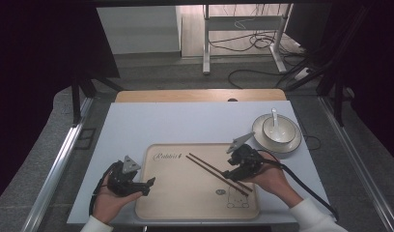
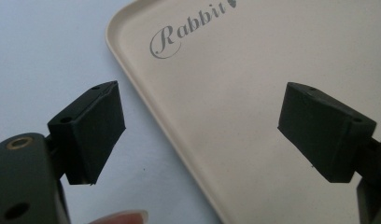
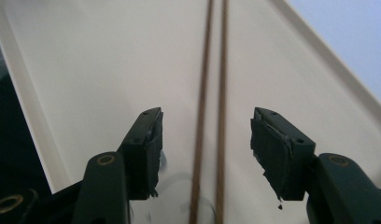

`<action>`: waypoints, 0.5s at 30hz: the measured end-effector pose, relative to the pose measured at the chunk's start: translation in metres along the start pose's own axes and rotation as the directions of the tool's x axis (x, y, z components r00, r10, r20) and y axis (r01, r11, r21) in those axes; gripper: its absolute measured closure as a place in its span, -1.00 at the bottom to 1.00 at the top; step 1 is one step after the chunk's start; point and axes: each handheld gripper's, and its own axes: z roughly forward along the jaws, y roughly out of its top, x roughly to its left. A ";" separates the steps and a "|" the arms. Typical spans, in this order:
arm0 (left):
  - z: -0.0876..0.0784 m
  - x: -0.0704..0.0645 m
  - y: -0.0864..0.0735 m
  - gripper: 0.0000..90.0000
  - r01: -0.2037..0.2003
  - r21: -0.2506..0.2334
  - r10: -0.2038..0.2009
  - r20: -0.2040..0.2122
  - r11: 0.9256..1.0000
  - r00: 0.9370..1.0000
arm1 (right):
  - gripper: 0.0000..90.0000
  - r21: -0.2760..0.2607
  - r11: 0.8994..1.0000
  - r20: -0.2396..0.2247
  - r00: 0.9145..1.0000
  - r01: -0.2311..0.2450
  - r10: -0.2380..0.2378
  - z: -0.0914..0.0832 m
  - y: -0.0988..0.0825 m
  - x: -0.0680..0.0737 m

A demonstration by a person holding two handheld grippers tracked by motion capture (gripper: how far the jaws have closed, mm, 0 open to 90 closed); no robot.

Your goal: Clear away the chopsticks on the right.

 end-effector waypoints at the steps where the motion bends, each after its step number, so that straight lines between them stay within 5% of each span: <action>1: 0.000 0.000 0.000 -0.68 0.002 -0.002 -0.002 -0.001 1.000 1.000 | 0.10 -0.013 1.000 -0.008 1.000 0.027 -0.027 0.008 0.013 0.004; 6: -0.001 0.001 -0.001 -0.68 0.002 0.000 -0.002 -0.001 1.000 1.000 | 0.45 -0.018 0.999 -0.081 0.996 0.038 -0.039 0.028 0.034 0.007; 7: -0.001 0.001 -0.001 -0.68 0.003 0.000 -0.003 0.000 1.000 1.000 | 0.71 -0.009 0.999 -0.109 0.993 0.035 -0.036 0.039 0.043 0.006; 9: 0.000 0.001 -0.001 -0.68 0.003 -0.003 -0.003 0.000 1.000 1.000 | 0.91 0.005 0.999 -0.134 0.990 0.031 -0.030 0.050 0.051 0.005; 15: -0.001 0.002 -0.002 -0.67 0.003 -0.003 -0.003 -0.001 1.000 1.000 | 0.98 0.055 0.998 -0.153 0.988 0.029 -0.020 0.086 0.067 0.001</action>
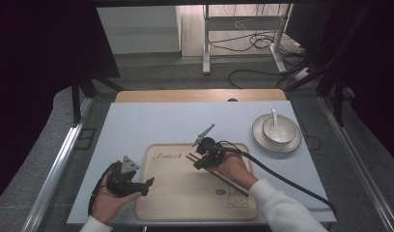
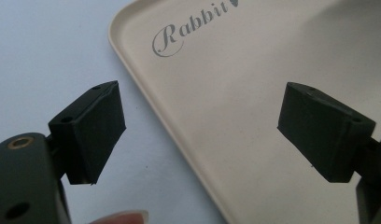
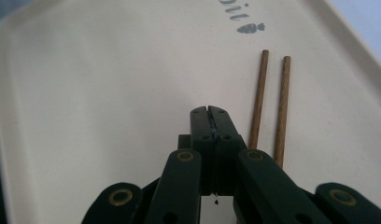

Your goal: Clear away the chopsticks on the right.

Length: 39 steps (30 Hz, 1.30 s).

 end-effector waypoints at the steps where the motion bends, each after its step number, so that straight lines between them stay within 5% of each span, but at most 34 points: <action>1: 0.000 0.000 0.000 -0.67 0.000 0.000 0.000 0.001 1.000 1.000 | 0.98 0.007 1.000 0.003 1.000 -0.006 0.006 0.005 0.002 -0.002; 8: -0.001 0.001 0.000 -0.67 -0.001 -0.002 0.001 0.002 1.000 1.000 | 0.98 0.017 0.998 0.022 0.998 -0.056 0.056 0.024 0.004 -0.017; 14: -0.002 0.002 -0.001 -0.67 -0.001 -0.005 0.001 -0.001 1.000 1.000 | 0.98 0.041 0.996 0.090 0.993 -0.075 0.071 0.025 0.002 -0.027; 22: -0.002 0.001 -0.001 -0.67 -0.001 -0.005 0.001 0.000 1.000 1.000 | 0.98 0.057 0.991 0.173 0.978 -0.125 0.114 0.013 -0.009 -0.040; 30: -0.002 0.003 -0.002 -0.67 0.002 -0.005 -0.002 0.005 1.000 1.000 | 0.98 0.058 0.983 0.168 0.972 -0.175 0.163 0.001 -0.026 -0.048; 39: -0.003 0.003 -0.001 -0.67 -0.004 -0.008 0.004 0.002 1.000 1.000 | 0.98 0.070 0.977 0.237 0.955 -0.202 0.180 -0.015 -0.047 -0.053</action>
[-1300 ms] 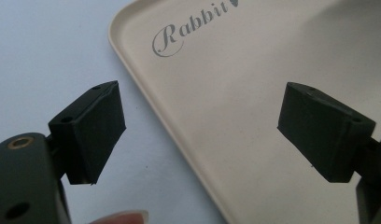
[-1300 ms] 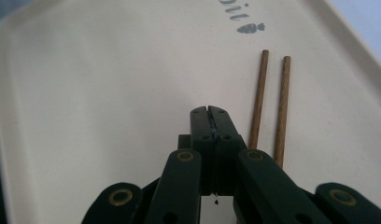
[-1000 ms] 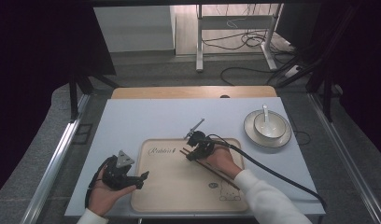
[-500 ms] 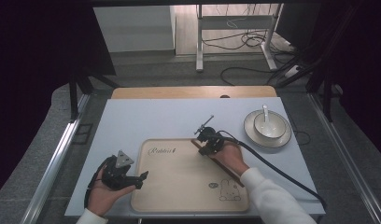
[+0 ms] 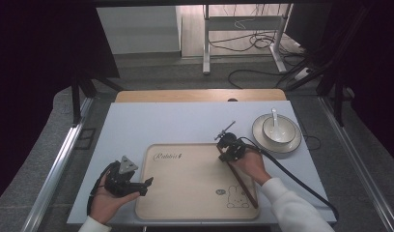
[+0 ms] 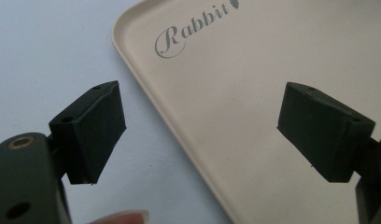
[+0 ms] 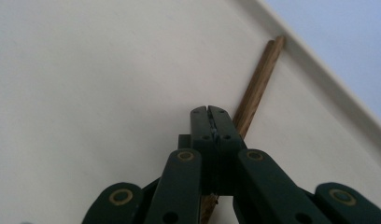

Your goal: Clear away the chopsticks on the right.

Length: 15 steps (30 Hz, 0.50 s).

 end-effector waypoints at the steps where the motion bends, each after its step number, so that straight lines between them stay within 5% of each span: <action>1: 0.000 0.000 0.000 -0.67 0.000 0.001 0.000 0.000 1.000 1.000 | 0.98 -0.002 1.000 0.002 1.000 -0.011 0.011 -0.002 -0.004 -0.003; 9: 0.000 -0.001 0.000 -0.67 -0.002 0.001 0.002 -0.001 1.000 1.000 | 0.98 0.006 0.998 0.042 0.997 -0.063 0.063 -0.017 -0.033 -0.026; 15: 0.001 0.000 0.001 -0.67 -0.004 0.004 0.004 -0.003 1.000 1.000 | 0.98 -0.005 0.996 0.027 0.996 -0.087 0.087 -0.021 -0.044 -0.032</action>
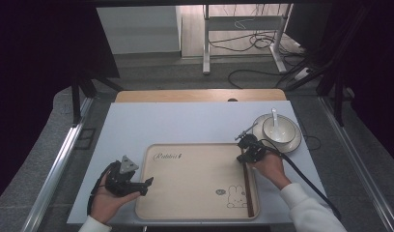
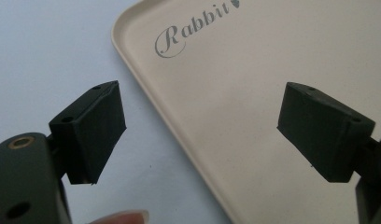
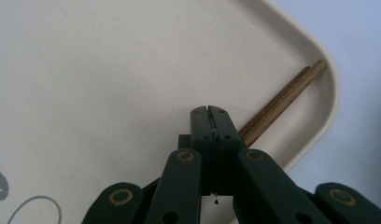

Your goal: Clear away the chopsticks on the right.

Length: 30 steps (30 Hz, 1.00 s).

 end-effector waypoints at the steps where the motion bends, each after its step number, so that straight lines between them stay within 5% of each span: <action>1: 0.000 0.000 0.000 -0.67 0.000 0.000 0.000 0.000 1.000 1.000 | 0.98 0.000 1.000 0.000 1.000 0.000 0.000 0.000 0.000 0.000; 3: 0.000 0.000 0.000 -0.67 0.001 -0.002 -0.001 0.000 1.000 1.000 | 0.98 -0.016 1.000 -0.008 1.000 0.011 -0.012 -0.001 -0.001 0.001; 6: -0.001 0.000 -0.001 -0.67 0.003 -0.003 -0.003 -0.002 1.000 1.000 | 0.98 -0.130 0.991 -0.052 0.998 0.024 -0.031 -0.016 -0.002 0.009; 7: -0.001 0.000 -0.001 -0.67 0.004 -0.005 -0.004 -0.004 1.000 1.000 | 0.98 -0.130 0.991 -0.052 0.998 0.024 -0.031 -0.016 -0.002 0.009; 8: -0.002 0.001 -0.002 -0.67 0.005 -0.006 -0.005 -0.006 1.000 1.000 | 0.98 -0.191 0.981 -0.070 0.996 0.046 -0.061 -0.027 -0.006 0.014; 12: -0.002 0.001 -0.001 -0.67 0.015 -0.013 -0.015 -0.008 1.000 1.000 | 0.98 -0.247 0.966 -0.067 0.993 0.076 -0.095 -0.040 -0.017 0.020; 23: -0.003 -0.007 0.002 -0.67 -0.005 -0.023 0.005 -0.003 1.000 1.000 | 0.87 -0.391 0.920 -0.102 0.992 0.028 -0.074 -0.084 -0.089 0.014; 24: -0.004 -0.009 0.002 -0.67 -0.015 -0.027 0.015 -0.003 1.000 1.000 | 0.64 -0.404 0.915 -0.140 0.989 -0.013 -0.048 -0.086 -0.102 0.011; 25: -0.004 -0.009 0.002 -0.67 -0.015 -0.027 0.015 -0.003 1.000 1.000 | 0.64 -0.404 0.915 -0.140 0.989 -0.013 -0.048 -0.086 -0.102 0.011; 28: -0.004 -0.008 0.001 -0.67 -0.008 -0.031 0.008 -0.004 1.000 1.000 | 0.08 -0.412 0.910 -0.138 0.990 -0.035 -0.024 -0.084 -0.120 0.013; 30: -0.004 -0.008 0.000 -0.67 -0.005 -0.030 0.005 -0.004 1.000 1.000 | 0.01 -0.412 0.910 -0.133 0.991 -0.036 -0.021 -0.084 -0.122 0.014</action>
